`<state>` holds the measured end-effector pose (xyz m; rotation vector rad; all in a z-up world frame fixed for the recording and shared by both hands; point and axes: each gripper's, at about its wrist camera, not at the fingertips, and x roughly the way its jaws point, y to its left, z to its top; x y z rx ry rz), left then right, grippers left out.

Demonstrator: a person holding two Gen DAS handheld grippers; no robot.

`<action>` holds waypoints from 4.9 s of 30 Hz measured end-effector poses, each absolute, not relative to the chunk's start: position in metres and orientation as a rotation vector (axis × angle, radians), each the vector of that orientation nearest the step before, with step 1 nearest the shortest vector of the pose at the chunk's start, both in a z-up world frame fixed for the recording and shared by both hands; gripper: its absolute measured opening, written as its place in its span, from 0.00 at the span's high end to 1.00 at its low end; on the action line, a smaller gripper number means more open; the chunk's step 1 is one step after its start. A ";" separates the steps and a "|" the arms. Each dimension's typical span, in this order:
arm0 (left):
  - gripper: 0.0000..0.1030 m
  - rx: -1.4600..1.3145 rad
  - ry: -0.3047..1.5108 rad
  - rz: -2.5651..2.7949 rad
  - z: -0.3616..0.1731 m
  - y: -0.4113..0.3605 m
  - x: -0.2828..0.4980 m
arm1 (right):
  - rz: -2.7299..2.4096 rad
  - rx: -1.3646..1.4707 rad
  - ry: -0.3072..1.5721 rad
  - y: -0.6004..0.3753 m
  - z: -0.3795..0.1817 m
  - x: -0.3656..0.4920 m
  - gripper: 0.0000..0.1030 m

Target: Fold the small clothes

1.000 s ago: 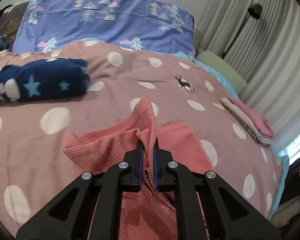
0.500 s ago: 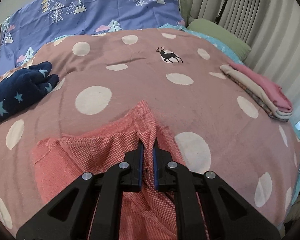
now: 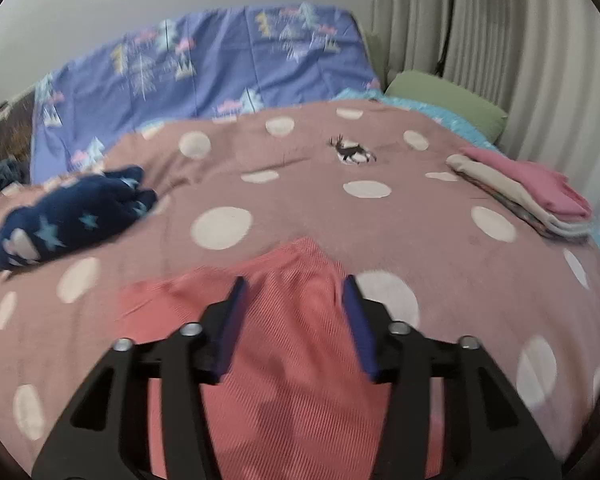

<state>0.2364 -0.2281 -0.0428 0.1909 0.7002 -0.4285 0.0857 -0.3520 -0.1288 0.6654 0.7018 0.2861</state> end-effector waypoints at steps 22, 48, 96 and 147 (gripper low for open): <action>0.37 0.352 0.782 -0.352 -0.116 -0.124 0.094 | 0.325 0.766 0.679 -0.362 -0.137 0.087 0.95; 0.85 0.228 0.816 -0.555 -0.097 -0.128 0.127 | 0.233 0.367 0.669 -0.350 -0.060 0.111 0.69; 0.77 0.225 0.826 -0.578 -0.125 -0.133 0.131 | 0.103 -0.057 0.772 -0.309 -0.097 0.206 0.93; 0.28 -0.120 0.930 -0.584 -0.120 -0.093 0.211 | 0.344 0.326 0.950 -0.350 -0.096 0.165 0.35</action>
